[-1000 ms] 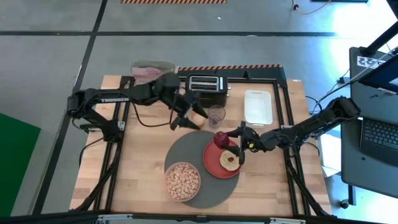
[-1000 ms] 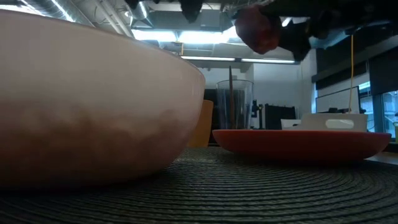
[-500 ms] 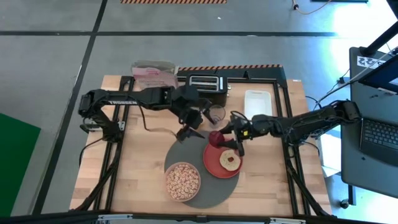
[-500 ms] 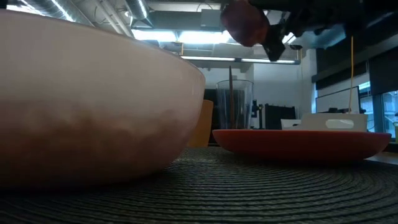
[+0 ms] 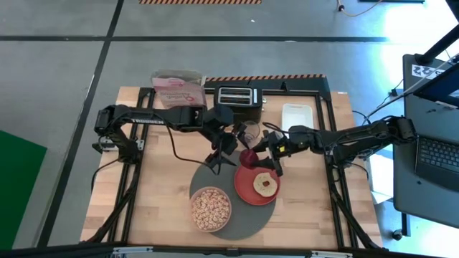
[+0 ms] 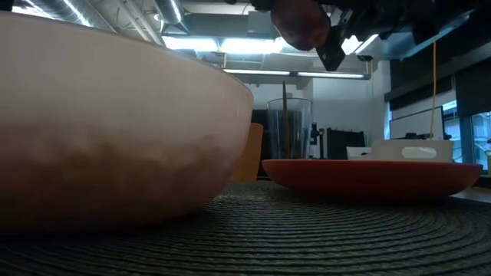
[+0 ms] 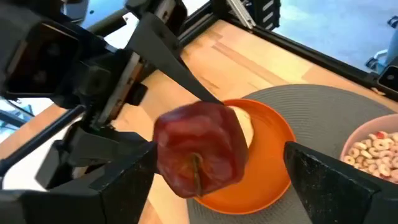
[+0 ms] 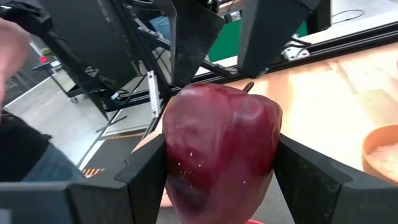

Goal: Arrange a breakfast setting
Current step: Put the apple on the red plate

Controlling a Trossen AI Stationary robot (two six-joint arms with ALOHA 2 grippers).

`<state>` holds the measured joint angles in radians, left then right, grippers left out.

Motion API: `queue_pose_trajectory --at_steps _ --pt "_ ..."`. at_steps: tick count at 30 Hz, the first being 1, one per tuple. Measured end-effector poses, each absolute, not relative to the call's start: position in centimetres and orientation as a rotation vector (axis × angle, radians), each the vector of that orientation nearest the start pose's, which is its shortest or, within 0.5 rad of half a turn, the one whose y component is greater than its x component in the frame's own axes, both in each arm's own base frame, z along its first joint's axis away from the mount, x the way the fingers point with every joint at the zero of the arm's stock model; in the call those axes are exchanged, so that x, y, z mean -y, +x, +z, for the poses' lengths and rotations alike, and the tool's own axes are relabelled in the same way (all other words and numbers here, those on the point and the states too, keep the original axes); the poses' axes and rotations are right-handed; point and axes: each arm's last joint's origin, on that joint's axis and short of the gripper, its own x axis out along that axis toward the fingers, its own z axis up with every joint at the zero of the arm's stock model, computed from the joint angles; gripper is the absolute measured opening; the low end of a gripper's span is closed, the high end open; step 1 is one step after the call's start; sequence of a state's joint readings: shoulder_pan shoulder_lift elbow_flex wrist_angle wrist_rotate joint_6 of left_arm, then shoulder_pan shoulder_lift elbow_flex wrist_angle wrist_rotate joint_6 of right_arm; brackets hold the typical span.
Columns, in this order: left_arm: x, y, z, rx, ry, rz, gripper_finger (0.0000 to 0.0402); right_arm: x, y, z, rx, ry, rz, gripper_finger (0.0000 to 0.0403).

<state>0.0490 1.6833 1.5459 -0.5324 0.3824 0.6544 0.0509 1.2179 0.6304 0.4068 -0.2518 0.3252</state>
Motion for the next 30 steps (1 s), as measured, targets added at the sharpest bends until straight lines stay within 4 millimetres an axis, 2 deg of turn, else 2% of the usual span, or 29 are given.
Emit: queue_pose_trajectory --at_steps 5,7,14,23,30 --pt "-0.7 37.5 33.4 -0.521 0.468 -0.514 0.0391 -2.1 25.9 24.8 -0.231 0.347 0.284 0.0257" --pt "-0.7 37.5 33.4 -0.517 0.47 -0.513 0.0397 -2.1 25.9 24.8 -0.231 0.349 0.29 0.0257" --pt "-0.7 37.6 33.5 -0.498 0.482 -0.515 0.0399 -2.1 26.1 25.3 -0.214 0.359 0.292 0.0257" --pt "-0.6 37.8 33.6 -0.475 0.485 -0.502 0.0397 -2.3 28.2 26.1 -0.213 0.345 0.32 0.0257" --pt "-0.6 37.7 33.4 -0.492 0.467 -0.513 0.0396 -2.4 28.9 26.4 -0.209 0.325 0.33 0.0257"
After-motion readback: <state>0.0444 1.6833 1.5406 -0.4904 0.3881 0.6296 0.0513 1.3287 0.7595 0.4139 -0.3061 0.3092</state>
